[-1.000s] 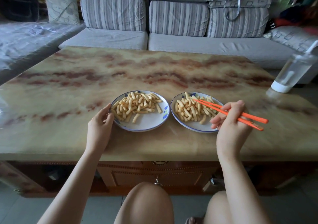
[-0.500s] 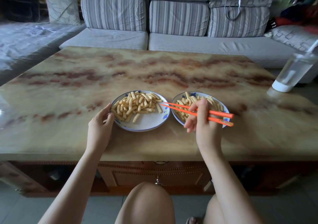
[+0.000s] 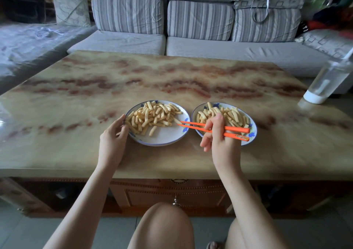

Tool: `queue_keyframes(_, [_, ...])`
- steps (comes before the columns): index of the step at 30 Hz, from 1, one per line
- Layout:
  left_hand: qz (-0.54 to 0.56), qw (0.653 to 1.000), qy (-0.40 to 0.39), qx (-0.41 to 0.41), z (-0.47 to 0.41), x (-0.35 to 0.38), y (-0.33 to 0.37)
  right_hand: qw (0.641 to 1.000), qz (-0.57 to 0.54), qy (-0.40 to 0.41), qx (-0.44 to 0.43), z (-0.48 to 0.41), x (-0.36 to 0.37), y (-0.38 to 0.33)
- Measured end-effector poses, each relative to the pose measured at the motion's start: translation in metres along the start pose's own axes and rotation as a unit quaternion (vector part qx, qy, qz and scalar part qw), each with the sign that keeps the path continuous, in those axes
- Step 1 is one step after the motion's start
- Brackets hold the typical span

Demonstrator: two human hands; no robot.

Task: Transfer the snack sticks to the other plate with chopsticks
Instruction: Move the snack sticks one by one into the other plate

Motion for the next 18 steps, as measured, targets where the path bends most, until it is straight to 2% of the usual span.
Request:
queue_keyframes(7, [0.001,1.000,-0.003,-0.007,0.002,0.000,0.001,0.996,-0.031,0.076,0.017,-0.002,-0.027,0.006])
queue_keyframes(14, [0.001,1.000,-0.003,-0.005,0.003,0.000,0.002,0.979,-0.010,0.203,0.003,-0.008,-0.079,0.002])
queue_keyframes(18, [0.003,1.000,-0.005,-0.003,0.002,0.000,0.001,0.972,0.009,0.235,-0.001,-0.006,-0.095,0.003])
Point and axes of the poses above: each hand's wrist, its own z-axis away from the middle knuckle, its own x-axis out of the palm, y = z × x, the point moved 10 cm from there along -z, towards the middle knuckle, and after that the axes turned 15 degrees about -x, right-handed, at the moved point
